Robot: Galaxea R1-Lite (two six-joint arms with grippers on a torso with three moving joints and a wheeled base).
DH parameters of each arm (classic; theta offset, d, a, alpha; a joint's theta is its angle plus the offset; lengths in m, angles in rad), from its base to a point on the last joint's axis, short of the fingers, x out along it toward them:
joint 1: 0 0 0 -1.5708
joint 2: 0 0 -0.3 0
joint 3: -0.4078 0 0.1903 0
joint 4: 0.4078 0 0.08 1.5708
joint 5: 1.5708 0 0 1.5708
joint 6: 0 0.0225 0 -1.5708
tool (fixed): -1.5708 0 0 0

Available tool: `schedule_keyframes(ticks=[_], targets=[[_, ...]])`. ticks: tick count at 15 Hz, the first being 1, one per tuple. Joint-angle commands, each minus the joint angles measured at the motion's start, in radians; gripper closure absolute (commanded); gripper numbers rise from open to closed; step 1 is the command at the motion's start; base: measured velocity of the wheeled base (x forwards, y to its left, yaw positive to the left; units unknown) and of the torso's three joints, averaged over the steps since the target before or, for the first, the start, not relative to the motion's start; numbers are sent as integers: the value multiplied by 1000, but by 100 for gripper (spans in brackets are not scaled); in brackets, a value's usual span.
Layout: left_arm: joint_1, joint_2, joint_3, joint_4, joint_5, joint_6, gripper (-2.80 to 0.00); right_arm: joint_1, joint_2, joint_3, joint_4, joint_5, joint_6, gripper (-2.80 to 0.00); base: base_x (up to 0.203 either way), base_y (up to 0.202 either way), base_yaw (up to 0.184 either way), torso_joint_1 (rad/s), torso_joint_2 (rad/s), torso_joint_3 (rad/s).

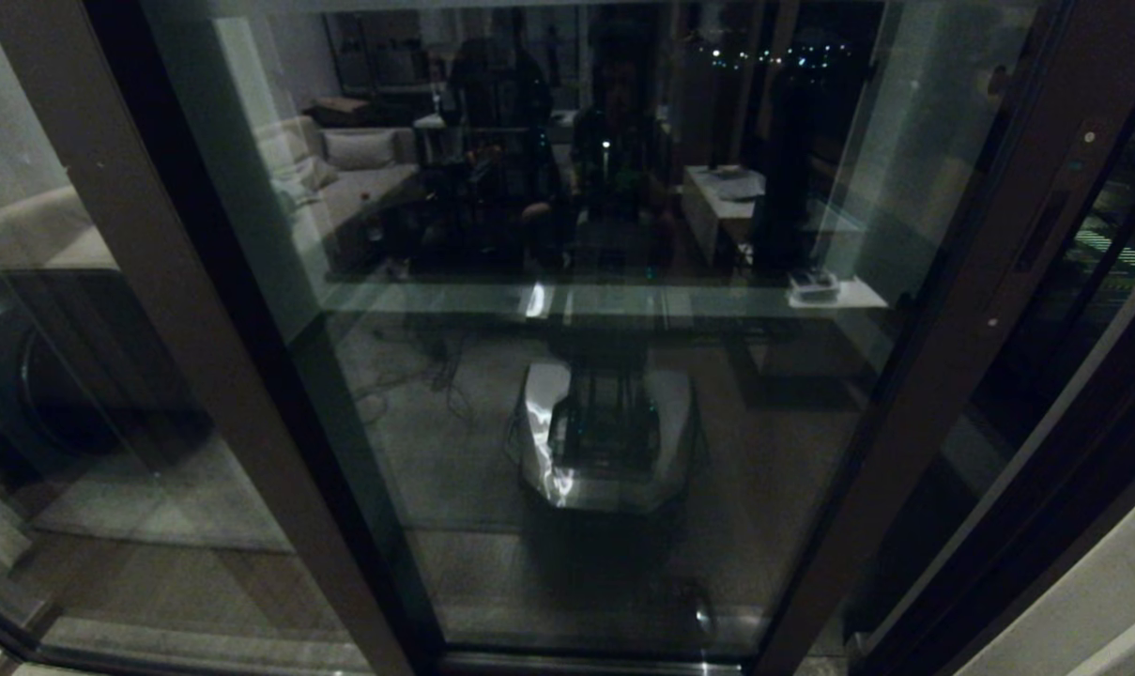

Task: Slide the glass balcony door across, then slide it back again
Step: Open the slid door

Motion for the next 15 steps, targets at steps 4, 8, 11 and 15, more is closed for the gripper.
schedule_keyframes(ticks=[4, 8, 11, 15], targets=[[0, 0, 2, 0, 0, 0, 0, -34, 127, -54, -10, -26, 19, 0, 0, 0, 0, 0, 0, 0], [0, 0, 2, 0, 0, 1, 0, -35, 252, -56, -176, 68, 89, 0, 0, 0, 0, 0, 0, 0], [0, 0, 2, 0, 0, 1, 0, -10, 314, -78, -258, 70, 132, 0, 0, 0, 0, 0, 0, 0], [0, 0, 2, 0, 0, 0, 0, 71, 309, -85, -282, 69, 196, 0, 0, 0, 0, 0, 0, 0]])
